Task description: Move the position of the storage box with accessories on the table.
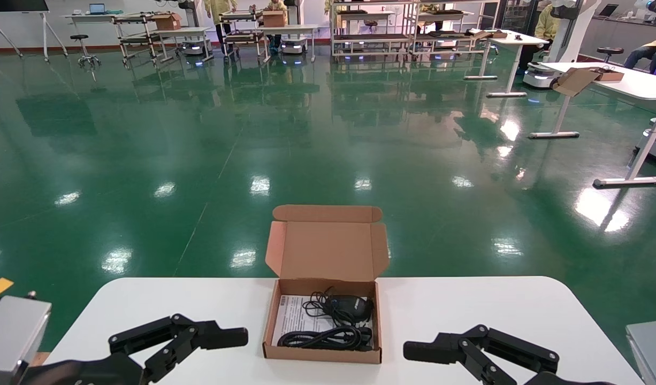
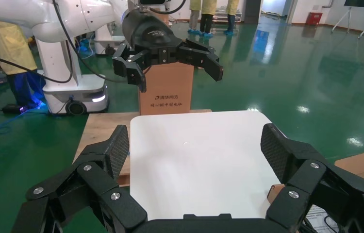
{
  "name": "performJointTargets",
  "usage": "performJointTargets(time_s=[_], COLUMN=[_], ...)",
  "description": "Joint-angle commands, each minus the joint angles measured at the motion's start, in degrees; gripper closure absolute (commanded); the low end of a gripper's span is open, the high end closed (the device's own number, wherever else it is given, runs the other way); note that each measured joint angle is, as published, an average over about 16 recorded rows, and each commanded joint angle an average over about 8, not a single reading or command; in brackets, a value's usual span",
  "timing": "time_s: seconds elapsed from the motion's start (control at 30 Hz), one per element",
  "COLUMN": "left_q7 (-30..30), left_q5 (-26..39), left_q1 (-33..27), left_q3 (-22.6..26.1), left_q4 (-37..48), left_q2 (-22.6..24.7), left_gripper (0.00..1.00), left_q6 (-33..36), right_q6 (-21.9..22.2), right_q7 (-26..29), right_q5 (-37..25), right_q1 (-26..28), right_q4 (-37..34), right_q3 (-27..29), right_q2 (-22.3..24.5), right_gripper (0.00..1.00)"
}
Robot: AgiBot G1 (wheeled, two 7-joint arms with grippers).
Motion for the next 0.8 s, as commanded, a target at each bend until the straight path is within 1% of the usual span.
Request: performJointTargets(time_s=[0.03,0.47,0.53,0.63,0.8], left_q7=[0.0,0.0,0.0,0.0,0.0], left_q5=[0.0,0.0,0.0,0.0,0.0], left_q1=[0.0,0.0,0.0,0.0,0.0], left_q3=[0.0,0.0,0.0,0.0,0.0], left_q4=[0.0,0.0,0.0,0.0,0.0], left_q2=[0.0,0.0,0.0,0.0,0.0], left_gripper=[0.0,0.0,0.0,0.0,0.0], left_q6=[0.0,0.0,0.0,0.0,0.0], right_q6=[0.0,-0.49,-1.42,-3.19,-4.96], right_q7=[0.0,0.05,0.31,1.47,6.27], right_q5=[0.0,-0.39,-1.17,-3.22,-8.92], right_q1=[0.0,0.53,1.92,5.54,12.88], right_q4=[0.0,0.14,-0.11,-2.19,-10.83], right_q3=[0.0,-0.23,-0.8,-2.67,-8.79], right_q2=[0.0,0.04,-0.11,-0.9,-3.03], right_gripper=[0.0,0.0,0.0,0.0,0.0])
